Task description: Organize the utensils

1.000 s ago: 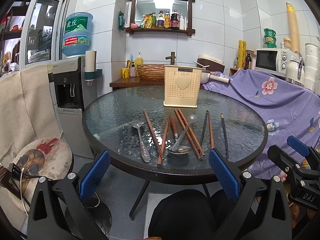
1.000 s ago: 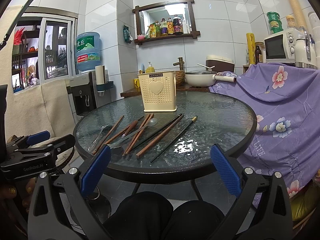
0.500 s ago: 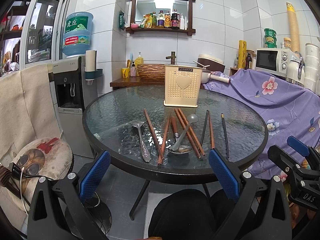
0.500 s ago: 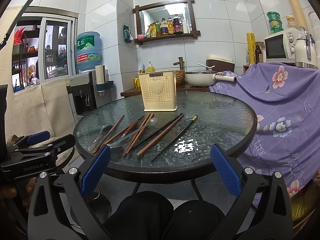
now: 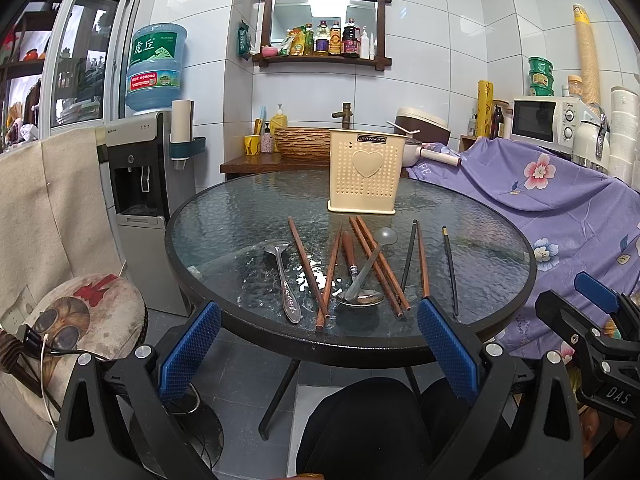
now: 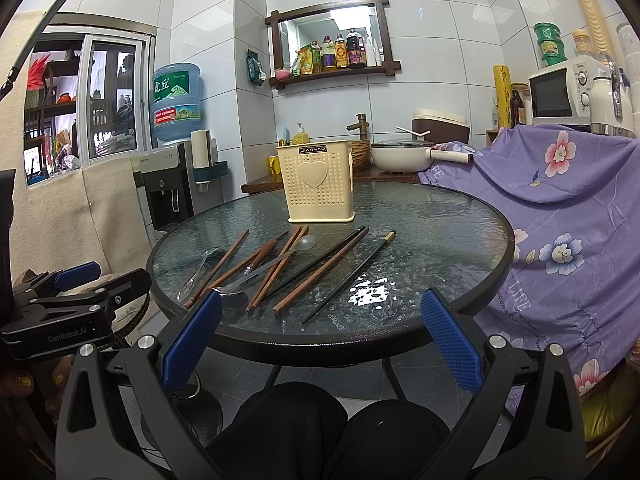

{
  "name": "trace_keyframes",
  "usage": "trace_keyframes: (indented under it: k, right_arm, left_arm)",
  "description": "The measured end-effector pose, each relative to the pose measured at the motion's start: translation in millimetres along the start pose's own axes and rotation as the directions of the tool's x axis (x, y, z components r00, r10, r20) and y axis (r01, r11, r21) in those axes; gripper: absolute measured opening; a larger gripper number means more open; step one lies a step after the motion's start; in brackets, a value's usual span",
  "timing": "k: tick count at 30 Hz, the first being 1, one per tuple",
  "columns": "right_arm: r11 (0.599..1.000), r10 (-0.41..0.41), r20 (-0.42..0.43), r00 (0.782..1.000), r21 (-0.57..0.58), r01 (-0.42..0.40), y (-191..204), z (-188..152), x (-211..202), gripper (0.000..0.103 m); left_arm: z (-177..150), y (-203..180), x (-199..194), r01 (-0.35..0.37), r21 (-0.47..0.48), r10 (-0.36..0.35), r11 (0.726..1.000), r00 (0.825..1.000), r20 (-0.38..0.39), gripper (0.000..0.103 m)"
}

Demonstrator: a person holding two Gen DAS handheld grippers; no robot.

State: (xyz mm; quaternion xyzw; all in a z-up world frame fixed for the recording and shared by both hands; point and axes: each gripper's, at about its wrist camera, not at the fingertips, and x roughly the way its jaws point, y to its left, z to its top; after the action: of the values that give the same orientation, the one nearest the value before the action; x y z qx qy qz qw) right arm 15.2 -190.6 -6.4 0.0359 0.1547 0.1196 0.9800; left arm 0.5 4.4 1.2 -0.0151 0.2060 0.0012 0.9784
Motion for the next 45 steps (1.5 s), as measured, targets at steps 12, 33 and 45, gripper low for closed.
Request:
trace_keyframes:
  k: [12,33,45]
  right_arm:
    - [1.000,0.000,-0.001,1.000,0.000,0.000,0,0,0,0.098]
    - [1.000,0.001,-0.009,1.000,0.000,-0.001,-1,1,2,0.098]
    - [1.000,-0.017,-0.121,0.993,0.010,0.018,-18,1,46,0.098]
  left_arm:
    - [0,0,0,0.000,0.000,0.000,1.000,1.000,0.000,0.097]
    - [-8,6,9,0.026,-0.014,-0.026,1.000,0.999,-0.033,0.097]
    - [-14,28,52,0.029,-0.025,-0.033,0.999,0.982,-0.183,0.097]
